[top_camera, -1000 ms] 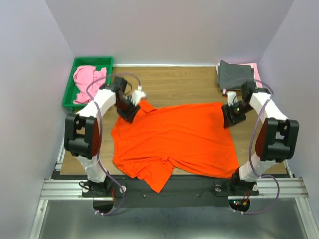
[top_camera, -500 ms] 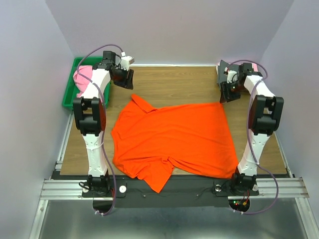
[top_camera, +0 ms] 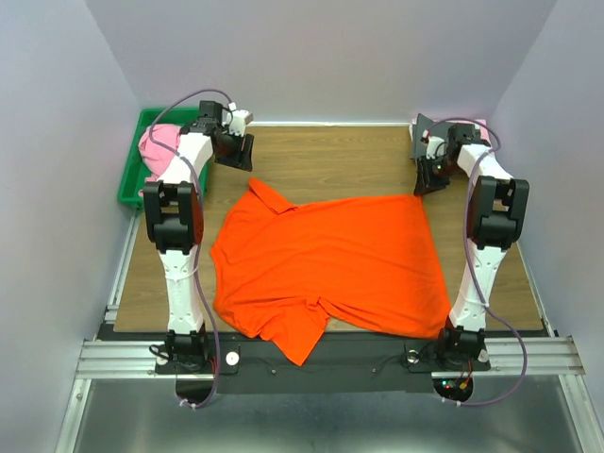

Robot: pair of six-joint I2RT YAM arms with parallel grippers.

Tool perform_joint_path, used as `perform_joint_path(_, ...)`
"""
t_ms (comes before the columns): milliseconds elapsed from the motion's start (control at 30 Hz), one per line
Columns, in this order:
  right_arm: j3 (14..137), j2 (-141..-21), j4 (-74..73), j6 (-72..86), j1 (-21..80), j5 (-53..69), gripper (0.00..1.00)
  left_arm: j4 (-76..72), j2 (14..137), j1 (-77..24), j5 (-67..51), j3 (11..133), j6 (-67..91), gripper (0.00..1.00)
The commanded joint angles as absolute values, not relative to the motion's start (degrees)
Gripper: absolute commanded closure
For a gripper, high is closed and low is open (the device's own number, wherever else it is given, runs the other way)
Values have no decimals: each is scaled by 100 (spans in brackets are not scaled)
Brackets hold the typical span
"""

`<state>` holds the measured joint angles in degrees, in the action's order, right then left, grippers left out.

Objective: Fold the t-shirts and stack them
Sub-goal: Fold the tshirt

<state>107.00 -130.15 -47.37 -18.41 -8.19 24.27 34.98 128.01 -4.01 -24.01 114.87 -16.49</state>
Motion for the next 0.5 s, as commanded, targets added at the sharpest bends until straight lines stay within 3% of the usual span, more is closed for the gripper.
perform_joint_path(0, 10538, -12964, -4614, -1969, -835, 2856, 68, 3480, 13103, -396, -2171, 11829, -1600, 35)
perform_joint_path(300, 10441, -12867, -4658, -2083, -835, 2900, 99, 3674, 13289, -404, -2891, 11716, -1512, 42)
perform_joint_path(467, 10459, -12850, -4693, -2083, -835, 2883, 99, 3647, 13280, -396, -3050, 11602, -1485, 45)
